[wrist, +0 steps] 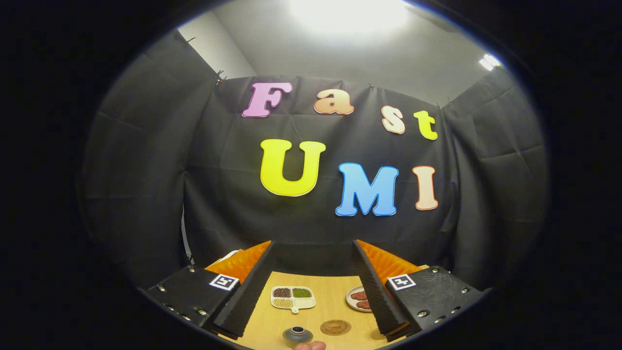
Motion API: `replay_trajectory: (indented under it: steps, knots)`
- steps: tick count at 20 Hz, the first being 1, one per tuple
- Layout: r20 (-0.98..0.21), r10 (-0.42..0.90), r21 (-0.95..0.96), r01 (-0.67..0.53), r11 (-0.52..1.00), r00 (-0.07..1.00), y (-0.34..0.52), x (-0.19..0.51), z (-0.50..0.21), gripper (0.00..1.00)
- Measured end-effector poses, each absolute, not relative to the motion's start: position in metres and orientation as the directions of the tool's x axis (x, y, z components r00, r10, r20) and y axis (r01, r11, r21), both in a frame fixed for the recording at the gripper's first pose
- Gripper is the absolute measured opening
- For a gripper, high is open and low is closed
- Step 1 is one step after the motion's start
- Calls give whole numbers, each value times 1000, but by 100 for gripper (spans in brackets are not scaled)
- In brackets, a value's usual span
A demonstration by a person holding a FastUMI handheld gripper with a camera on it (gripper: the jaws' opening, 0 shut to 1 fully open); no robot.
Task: Take the bottle from table, then pour the juice into the cup, finally place the bottle on the coaster
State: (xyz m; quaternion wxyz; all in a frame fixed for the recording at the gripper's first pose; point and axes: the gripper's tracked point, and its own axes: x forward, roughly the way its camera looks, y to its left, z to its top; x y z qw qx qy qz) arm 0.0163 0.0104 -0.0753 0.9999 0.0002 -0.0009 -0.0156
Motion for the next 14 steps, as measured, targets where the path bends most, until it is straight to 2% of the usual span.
replay_trajectory:
  steps: [5, 10, 14]
  knots:
    - [-7, -41, 39, 41, 998, 999, 11, 19, -132, 96]
    - [-65, -18, 96, 24, 995, 998, 13, 24, -212, 96]
    - [-102, 49, 57, -43, 997, 994, 32, 25, -269, 96]
